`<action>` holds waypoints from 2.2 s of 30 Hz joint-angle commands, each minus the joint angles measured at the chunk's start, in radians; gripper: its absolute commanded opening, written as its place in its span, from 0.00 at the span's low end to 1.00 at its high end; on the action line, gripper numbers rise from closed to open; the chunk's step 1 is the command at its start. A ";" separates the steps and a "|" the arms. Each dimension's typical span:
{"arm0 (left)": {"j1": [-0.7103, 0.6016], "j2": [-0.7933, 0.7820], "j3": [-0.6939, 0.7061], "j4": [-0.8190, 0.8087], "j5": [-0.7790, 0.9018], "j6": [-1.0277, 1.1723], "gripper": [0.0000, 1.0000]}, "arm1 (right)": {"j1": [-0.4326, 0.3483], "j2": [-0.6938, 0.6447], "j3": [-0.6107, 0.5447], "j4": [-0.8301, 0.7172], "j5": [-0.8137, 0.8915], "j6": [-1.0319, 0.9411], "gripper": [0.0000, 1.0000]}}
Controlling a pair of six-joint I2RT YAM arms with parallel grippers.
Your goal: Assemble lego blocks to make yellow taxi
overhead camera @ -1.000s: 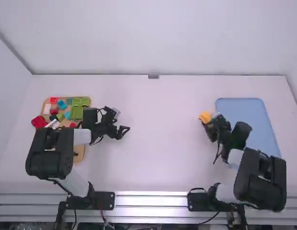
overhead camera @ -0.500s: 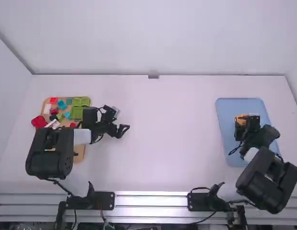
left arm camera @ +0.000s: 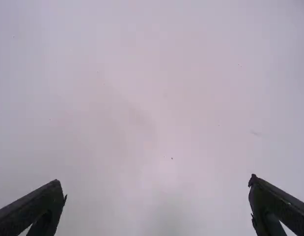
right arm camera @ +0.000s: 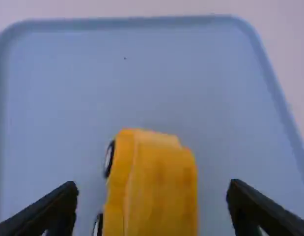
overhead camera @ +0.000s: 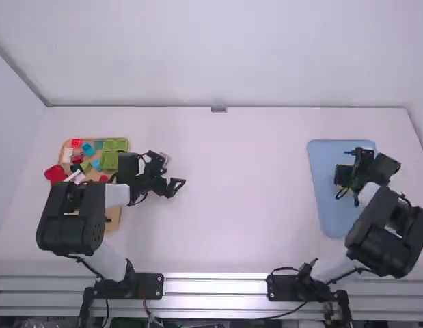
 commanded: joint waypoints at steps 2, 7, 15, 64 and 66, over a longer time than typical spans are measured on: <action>-0.008 -0.013 -0.005 0.000 0.020 -0.006 0.99 | 0.002 -0.005 0.024 -0.017 0.025 0.005 0.98; -0.008 -0.046 -0.005 0.002 -0.026 -0.096 0.99 | 0.020 -0.071 0.046 -0.163 0.029 0.097 0.98; -0.032 -0.297 -0.005 -0.127 -0.193 -0.148 0.99 | 0.095 -0.277 0.125 -0.477 0.022 0.234 0.98; -0.060 -1.713 -0.560 -0.382 -0.694 -0.308 0.44 | 0.572 -1.216 -0.370 -0.205 0.178 0.426 0.46; -0.060 -1.713 -0.590 -0.382 -0.694 -0.308 0.38 | 0.572 -1.273 -0.427 -0.205 0.178 0.426 0.40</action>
